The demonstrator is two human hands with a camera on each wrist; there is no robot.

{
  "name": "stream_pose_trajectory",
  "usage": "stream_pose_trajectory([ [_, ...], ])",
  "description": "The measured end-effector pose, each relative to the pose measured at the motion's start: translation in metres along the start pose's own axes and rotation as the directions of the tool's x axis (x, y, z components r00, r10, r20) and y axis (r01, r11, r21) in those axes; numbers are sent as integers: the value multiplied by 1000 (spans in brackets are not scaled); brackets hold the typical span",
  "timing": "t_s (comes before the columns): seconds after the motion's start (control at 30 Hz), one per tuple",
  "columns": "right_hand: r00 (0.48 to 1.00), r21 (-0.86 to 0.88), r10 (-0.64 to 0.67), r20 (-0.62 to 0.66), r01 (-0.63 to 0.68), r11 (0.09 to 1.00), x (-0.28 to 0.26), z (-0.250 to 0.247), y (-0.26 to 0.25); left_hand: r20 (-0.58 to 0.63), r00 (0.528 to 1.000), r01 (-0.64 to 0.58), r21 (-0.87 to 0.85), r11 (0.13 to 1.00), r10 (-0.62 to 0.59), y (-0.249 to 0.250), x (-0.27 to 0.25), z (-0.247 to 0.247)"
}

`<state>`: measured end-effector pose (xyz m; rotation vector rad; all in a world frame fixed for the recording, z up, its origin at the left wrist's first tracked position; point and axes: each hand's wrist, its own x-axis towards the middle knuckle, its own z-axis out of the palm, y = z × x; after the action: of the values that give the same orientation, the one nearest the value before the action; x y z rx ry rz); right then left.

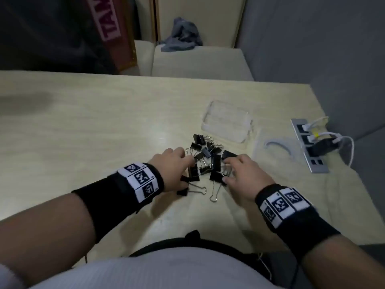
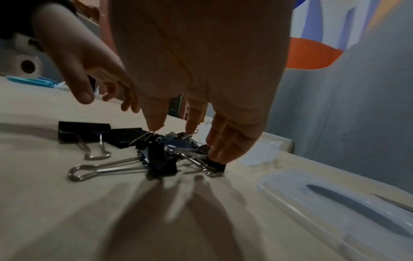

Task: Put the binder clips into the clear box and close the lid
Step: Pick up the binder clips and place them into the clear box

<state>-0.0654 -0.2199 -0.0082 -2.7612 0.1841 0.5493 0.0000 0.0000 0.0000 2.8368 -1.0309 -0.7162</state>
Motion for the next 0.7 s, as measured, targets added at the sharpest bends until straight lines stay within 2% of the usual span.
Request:
stream_pose_trajectory([
  [0.17, 1000, -89, 13, 8, -13, 996, 4, 21, -13, 159, 986, -60, 80, 995, 46, 10, 7, 22],
  [0.33, 998, -49, 8, -54, -11, 999, 6, 31, -13, 157, 985, -79, 73, 994, 67, 12, 14, 24],
  [0.57, 988, 140, -1, -154, 23, 990, 8, 21, 3, 183, 981, -56, -80, 995, 70, 7, 22, 5],
  [0.7, 963, 271, 48, -265, 27, 962, 12, 7, 14, 253, 963, -52, -157, 986, 91, 2, 36, -22],
])
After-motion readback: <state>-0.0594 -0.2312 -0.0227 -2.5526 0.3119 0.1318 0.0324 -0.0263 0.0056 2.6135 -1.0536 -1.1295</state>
